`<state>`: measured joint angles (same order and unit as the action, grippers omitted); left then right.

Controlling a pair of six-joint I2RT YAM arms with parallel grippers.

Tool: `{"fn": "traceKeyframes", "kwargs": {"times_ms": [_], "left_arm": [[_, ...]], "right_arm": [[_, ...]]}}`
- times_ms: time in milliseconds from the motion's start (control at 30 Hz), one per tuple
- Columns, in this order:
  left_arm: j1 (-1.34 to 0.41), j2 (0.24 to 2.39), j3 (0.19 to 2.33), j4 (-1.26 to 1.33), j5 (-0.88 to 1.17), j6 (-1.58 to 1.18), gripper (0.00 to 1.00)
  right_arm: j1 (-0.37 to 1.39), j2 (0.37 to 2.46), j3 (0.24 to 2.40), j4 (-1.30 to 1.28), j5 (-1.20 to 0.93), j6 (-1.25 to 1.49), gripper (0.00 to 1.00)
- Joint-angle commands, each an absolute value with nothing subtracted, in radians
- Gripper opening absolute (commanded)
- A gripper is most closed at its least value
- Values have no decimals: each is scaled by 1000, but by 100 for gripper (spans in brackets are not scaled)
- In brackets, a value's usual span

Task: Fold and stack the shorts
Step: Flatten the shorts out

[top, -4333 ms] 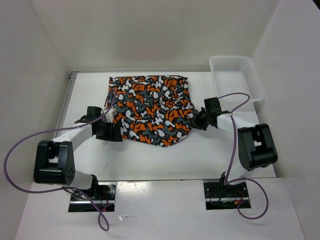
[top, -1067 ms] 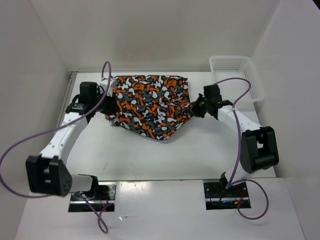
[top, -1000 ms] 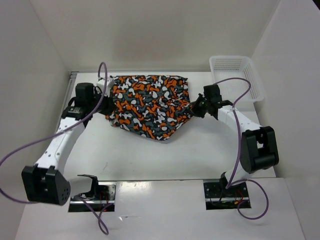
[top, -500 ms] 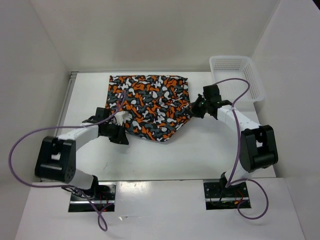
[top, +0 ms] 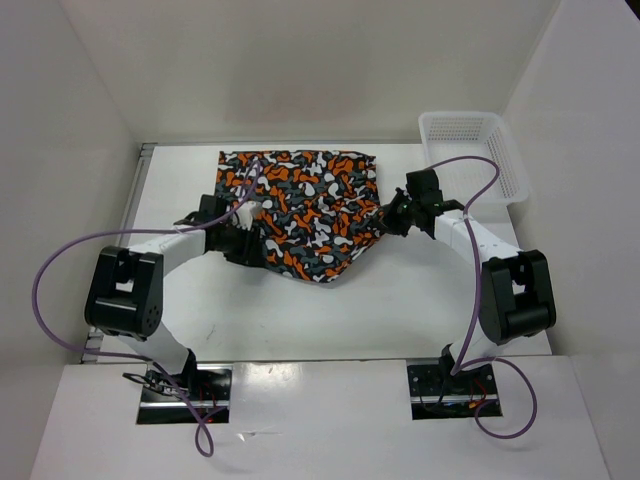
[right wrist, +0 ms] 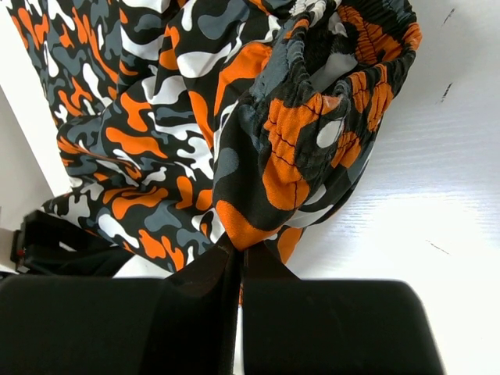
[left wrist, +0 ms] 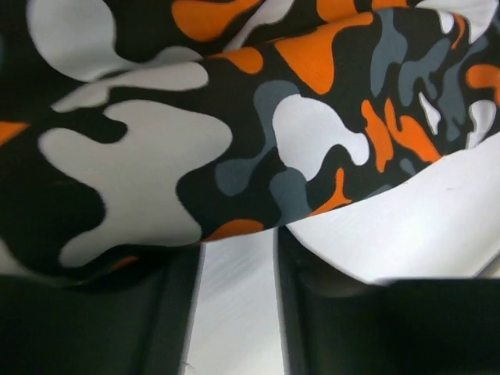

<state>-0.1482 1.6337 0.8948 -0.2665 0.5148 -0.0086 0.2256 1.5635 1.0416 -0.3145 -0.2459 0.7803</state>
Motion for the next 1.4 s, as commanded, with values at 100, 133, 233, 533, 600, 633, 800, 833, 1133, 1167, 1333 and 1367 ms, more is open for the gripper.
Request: {"fn": "traceKeyframes", "kwargs": {"times_ms": [100,133,233,533,600,633,800,833,1133,1167,1333,1367], "left_arm": [[-160,1666,974,-204,468,0,62],[-160,1680,988,-204,468,0,62],[-179,1680,988,-204,468,0,63],[-190,1615,966,-267,316,0,80],[-190,1644,966,-241,316,0,78],[-190,1660,966,-232,333,0,76],[-201,1724,988,-232,333,0,45],[-201,1715,988,-232,319,0,38],[-201,1626,976,-324,285,0,0],[-201,1605,976,-334,273,0,0],[-192,1511,927,-292,245,0,53],[-181,1520,927,-281,259,0,74]], "right_arm": [[235,1546,1094,-305,-238,767,1],[235,1546,1094,-305,-238,767,1],[235,1546,1094,-305,-238,767,1],[235,1546,1094,-305,-247,767,1],[235,1546,1094,-305,-247,767,1],[235,1546,1094,-305,-247,767,1],[235,1546,1094,-305,-238,767,1],[235,1546,1085,-305,-238,767,1],[235,1546,1085,-305,-238,767,1],[235,1546,1085,-305,-238,767,1],[235,1546,1085,-305,-238,767,1],[235,1546,1085,-305,-238,767,1]]}}
